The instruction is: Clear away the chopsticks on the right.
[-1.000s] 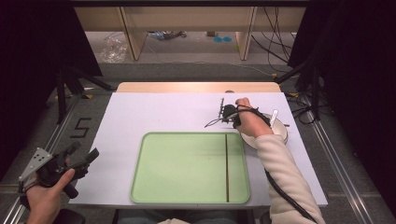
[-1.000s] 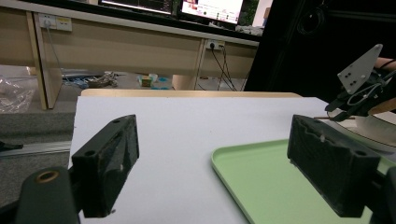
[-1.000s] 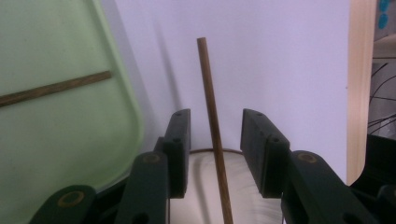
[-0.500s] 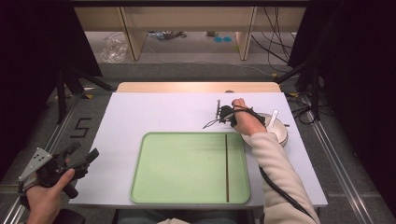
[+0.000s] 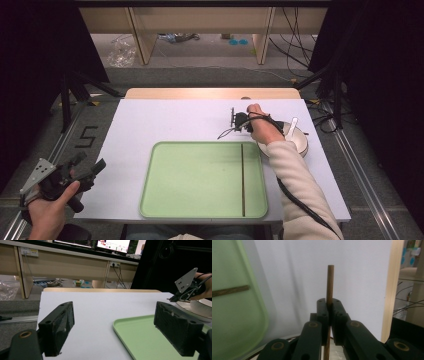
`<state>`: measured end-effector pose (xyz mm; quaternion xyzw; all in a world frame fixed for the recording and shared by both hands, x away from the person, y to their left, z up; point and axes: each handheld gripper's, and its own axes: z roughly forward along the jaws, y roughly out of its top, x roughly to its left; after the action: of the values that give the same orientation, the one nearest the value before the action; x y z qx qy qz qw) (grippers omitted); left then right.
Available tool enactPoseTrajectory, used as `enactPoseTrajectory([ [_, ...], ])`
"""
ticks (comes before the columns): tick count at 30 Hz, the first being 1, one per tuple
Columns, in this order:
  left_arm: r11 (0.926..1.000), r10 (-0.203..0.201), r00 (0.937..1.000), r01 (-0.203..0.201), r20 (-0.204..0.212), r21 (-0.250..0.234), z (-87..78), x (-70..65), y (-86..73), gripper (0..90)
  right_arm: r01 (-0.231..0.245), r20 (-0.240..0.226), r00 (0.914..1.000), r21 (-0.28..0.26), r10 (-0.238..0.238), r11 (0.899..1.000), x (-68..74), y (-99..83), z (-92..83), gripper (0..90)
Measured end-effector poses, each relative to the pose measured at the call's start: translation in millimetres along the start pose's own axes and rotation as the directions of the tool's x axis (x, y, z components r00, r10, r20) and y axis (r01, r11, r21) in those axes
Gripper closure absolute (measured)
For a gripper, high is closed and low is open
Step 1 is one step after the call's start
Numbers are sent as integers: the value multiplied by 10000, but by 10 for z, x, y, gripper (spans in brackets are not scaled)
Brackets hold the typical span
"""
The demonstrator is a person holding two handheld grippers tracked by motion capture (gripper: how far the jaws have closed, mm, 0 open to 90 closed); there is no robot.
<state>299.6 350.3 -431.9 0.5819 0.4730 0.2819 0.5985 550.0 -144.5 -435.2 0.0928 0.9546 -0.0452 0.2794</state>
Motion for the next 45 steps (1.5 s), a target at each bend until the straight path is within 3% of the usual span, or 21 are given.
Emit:
enactPoseTrajectory([
  [2,10000,38,10000,-38,-1,32,-2,4,0,165,110,276,9996,-248,-103,9996,-38,-5,-64,874],
  [7,10000,-8,10000,8,4,-16,1,-3,1,165,-414,659,9967,-967,479,9945,-103,-14,-264,875],
  [8,10000,-1,10000,1,2,-19,0,-2,1,165,-720,629,9949,-1102,793,9913,-104,-14,-311,875],
  [9,10000,-2,10000,2,3,-20,0,-2,1,165,-498,793,9950,-1252,600,9909,-139,-17,-353,875],
  [12,10000,-25,10000,25,4,-11,3,-3,1,165,-557,1204,9900,-1482,739,9874,-192,-21,-489,875],
  [19,10000,-13,10000,13,-1,-30,0,-3,2,165,-1119,1703,9724,-2604,1597,9590,-287,-12,-793,875],
  [21,10000,-5,10000,5,-1,-19,-1,-1,2,165,-1824,1479,9601,-3127,2375,9322,-291,-17,-881,875],
  [23,10000,-10,10000,10,-19,-6,-2,0,1,165,-2380,1092,9483,-3763,2980,8954,-310,-28,-949,876],
  [27,10000,-11,10000,11,-5,-22,1,-4,1,165,-2965,327,9366,-4562,3488,8390,-357,-65,-1069,876],
  [31,10000,-3,10000,3,-3,-33,0,-2,2,165,-3311,1,9212,-5255,3892,7838,-387,-99,-1196,876],
  [33,10000,-15,10000,15,-8,-21,0,-2,1,165,-3553,-189,9088,-5586,4168,7495,-405,-121,-1255,876],
  [34,10000,-10,10000,10,-8,-18,0,-2,1,165,-3712,-191,8953,-5843,4450,7217,-408,-132,-1284,877],
  [35,10000,-13,10000,13,-7,-27,-1,-2,1,165,-3883,-381,8889,-5916,4566,7066,-421,-143,-1310,876],
  [37,10000,85,9999,-85,58,-42,1,7,5,165,-4135,-569,8710,-6212,4879,6657,-442,-177,-1363,877],
  [38,10000,58,10000,-58,46,-39,0,5,4,165,-4369,-875,8642,-6188,4955,6528,-451,-191,-1393,877],
  [39,10000,71,10000,-71,49,-35,1,5,4,165,-4488,-895,8509,-6361,5177,6276,-462,-208,-1419,877],
  [40,10000,-21,10000,21,-9,-33,-1,-2,2,165,-4754,-1203,8408,-6305,5279,6135,-474,-224,-1450,876],
  [41,10000,-22,10000,22,-8,-28,-1,-2,2,165,-4975,-1443,8267,-6389,5438,5868,-479,-239,-1475,876],
  [42,10000,-1,10000,1,2,-21,0,-1,2,165,-5353,-1737,8005,-6377,5736,5538,-487,-251,-1502,876],
  [43,10000,-22,10000,22,-8,-18,0,-3,1,165,-5567,-1966,7888,-6301,5823,5413,-501,-267,-1525,876],
  [45,10000,-16,10000,16,-10,-37,-1,-4,2,165,-6271,-2492,7346,-6045,6311,4913,-495,-284,-1579,876],
])
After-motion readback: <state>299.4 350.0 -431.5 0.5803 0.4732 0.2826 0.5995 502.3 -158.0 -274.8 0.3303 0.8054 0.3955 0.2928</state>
